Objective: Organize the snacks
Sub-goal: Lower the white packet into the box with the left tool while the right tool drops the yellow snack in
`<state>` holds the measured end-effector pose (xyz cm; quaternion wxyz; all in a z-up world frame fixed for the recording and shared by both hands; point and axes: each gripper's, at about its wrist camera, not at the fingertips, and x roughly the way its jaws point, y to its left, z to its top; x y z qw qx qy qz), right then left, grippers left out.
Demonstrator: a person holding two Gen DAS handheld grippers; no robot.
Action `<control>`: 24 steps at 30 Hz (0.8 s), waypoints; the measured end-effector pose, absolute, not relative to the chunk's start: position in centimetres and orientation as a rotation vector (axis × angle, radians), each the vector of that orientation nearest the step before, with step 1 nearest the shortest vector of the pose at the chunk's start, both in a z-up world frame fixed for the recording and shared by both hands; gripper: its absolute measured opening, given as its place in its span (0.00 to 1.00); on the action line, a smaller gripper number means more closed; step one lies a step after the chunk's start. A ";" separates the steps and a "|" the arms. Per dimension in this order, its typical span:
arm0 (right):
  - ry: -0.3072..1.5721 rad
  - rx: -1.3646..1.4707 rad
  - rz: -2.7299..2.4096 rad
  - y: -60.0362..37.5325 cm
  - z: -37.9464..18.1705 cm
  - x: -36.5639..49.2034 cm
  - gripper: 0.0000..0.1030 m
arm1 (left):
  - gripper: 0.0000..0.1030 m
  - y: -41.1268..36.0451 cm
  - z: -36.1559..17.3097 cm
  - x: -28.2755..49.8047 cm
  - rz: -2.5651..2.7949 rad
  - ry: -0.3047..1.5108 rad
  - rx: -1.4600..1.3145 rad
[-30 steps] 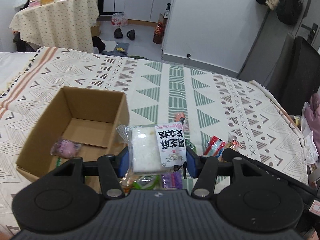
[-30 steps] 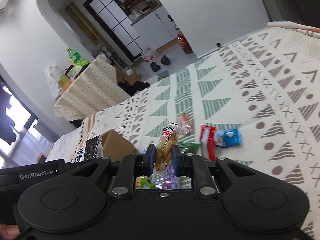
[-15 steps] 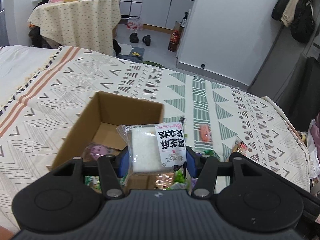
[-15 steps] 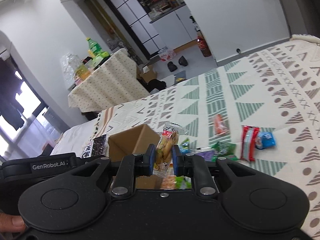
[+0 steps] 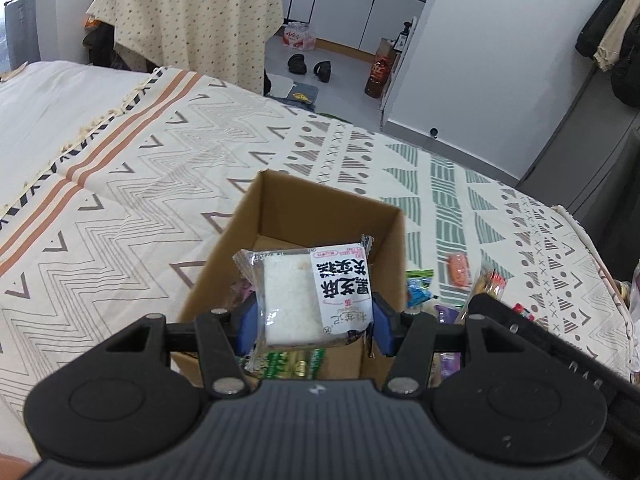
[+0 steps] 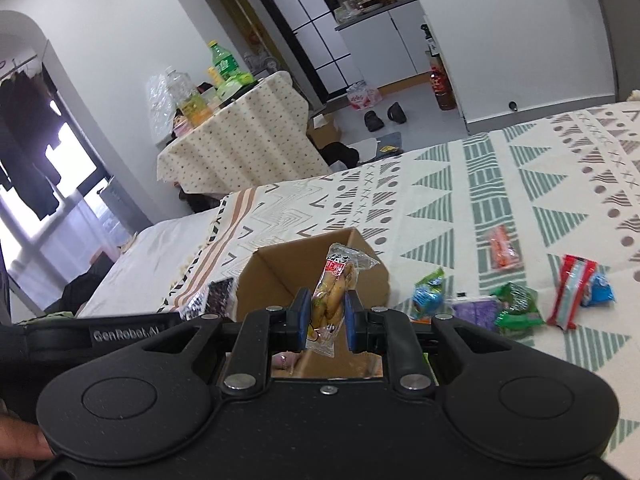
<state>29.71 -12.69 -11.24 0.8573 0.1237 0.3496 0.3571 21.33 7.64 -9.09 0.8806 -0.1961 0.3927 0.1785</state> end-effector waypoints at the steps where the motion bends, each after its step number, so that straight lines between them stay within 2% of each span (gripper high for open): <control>1: 0.732 0.250 0.753 -12.2 -11.1 29.7 0.17 | 0.53 8.0 -9.3 21.3 0.373 0.821 -0.412; 9: 0.729 0.213 0.788 -9.8 -11.2 29.6 0.17 | 0.54 10.0 -11.0 21.8 0.372 0.852 -0.447; 19: 0.761 0.221 0.835 -8.1 -11.8 30.0 0.18 | 0.64 11.5 -11.3 22.1 0.401 0.875 -0.456; 24: 0.785 0.229 0.849 -8.4 -11.6 29.9 0.26 | 0.69 11.5 -10.5 22.2 0.412 0.868 -0.435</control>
